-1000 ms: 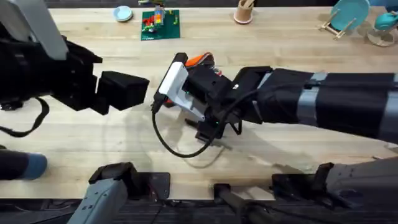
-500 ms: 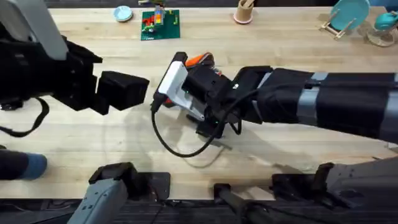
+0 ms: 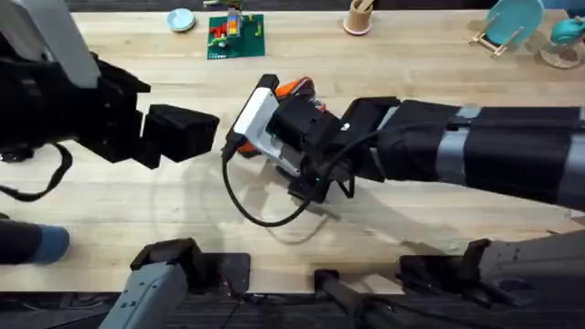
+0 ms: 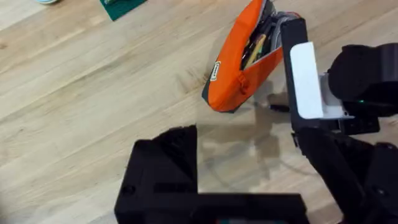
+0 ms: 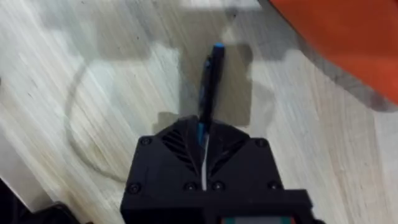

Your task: Unzip the bag, pick up the pens from the table one at a time and place them inside, then zip the bag closed.

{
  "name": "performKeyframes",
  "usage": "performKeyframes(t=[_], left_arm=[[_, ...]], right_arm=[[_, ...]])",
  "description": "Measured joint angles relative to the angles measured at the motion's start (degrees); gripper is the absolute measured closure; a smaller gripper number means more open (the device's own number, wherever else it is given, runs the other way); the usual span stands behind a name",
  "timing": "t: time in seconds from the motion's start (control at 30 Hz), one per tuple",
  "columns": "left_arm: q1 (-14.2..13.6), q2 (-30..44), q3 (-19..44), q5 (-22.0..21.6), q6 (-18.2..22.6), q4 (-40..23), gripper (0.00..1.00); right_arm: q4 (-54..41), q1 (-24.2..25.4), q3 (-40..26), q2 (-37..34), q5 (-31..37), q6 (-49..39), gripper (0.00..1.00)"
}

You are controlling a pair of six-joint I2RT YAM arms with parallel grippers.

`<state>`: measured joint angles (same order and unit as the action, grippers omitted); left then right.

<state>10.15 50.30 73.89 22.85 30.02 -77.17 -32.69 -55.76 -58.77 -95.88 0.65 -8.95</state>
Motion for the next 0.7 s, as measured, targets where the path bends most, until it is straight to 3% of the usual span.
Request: performKeyframes(t=[0.4, 0.7], left_arm=[[0.0, 0.0, 0.0, 0.0, 0.0, 0.0, 0.006], [0.0, 0.0, 0.0, 0.0, 0.0, 0.0, 0.007]], right_arm=[[-2.29, 5.83, -0.76, 0.56, 1.43, 0.37, 0.968], [-2.31, 11.81, -0.76, 9.16, 1.96, -0.1, 0.969]])
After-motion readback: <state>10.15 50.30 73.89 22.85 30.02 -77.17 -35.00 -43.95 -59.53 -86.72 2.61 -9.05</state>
